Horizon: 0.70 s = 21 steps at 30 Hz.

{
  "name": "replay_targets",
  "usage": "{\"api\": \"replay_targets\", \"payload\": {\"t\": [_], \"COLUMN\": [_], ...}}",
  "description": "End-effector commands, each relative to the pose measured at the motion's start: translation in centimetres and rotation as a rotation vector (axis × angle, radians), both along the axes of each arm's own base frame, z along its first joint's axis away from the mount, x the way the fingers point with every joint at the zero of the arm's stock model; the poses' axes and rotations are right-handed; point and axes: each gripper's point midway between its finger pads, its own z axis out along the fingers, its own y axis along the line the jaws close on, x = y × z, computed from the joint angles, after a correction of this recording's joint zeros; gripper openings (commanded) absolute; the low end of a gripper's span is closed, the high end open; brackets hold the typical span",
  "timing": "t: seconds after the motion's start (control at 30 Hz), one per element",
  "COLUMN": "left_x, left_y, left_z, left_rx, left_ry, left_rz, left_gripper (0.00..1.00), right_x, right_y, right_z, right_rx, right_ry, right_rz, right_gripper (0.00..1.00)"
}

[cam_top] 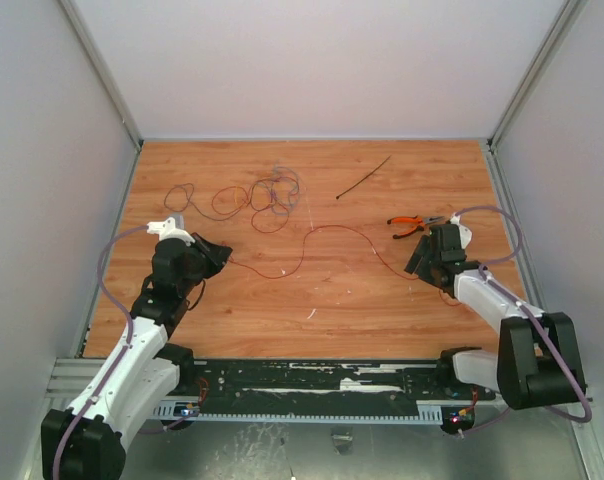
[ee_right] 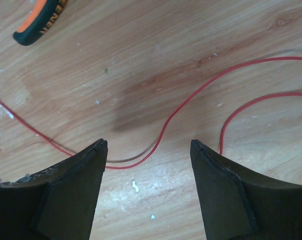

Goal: Zip-tie the wires
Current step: Straighten the cable at the center of the board.

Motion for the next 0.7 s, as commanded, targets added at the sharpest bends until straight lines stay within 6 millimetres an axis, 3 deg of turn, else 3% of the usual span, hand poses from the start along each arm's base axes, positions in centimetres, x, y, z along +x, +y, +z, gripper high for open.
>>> {"api": "replay_targets", "payload": {"t": [0.0, 0.3, 0.43, 0.53, 0.67], "left_x": [0.0, -0.2, -0.4, -0.5, -0.6], "left_y": [0.2, -0.2, -0.4, -0.5, 0.2], "left_z": [0.2, 0.3, 0.4, 0.3, 0.3], "left_rx": [0.007, -0.020, -0.036, -0.043, -0.048], "left_ry": [-0.013, -0.026, -0.033, -0.036, -0.032], "left_rz": [-0.005, -0.023, -0.036, -0.040, -0.020], "left_gripper": [0.00, 0.00, 0.00, 0.00, 0.00], "right_x": [1.4, 1.9, 1.6, 1.6, 2.4], "right_y": [-1.0, -1.7, -1.9, -2.0, -2.8], "right_z": [0.0, -1.3, -2.4, -3.0, -2.8], "right_rx": [-0.025, -0.051, -0.057, -0.066, -0.085], "right_ry": [-0.024, 0.048, 0.098, 0.134, 0.138], "right_rz": [-0.053, -0.100, -0.115, -0.124, -0.140], "right_gripper": [0.68, 0.46, 0.16, 0.01, 0.00]}}
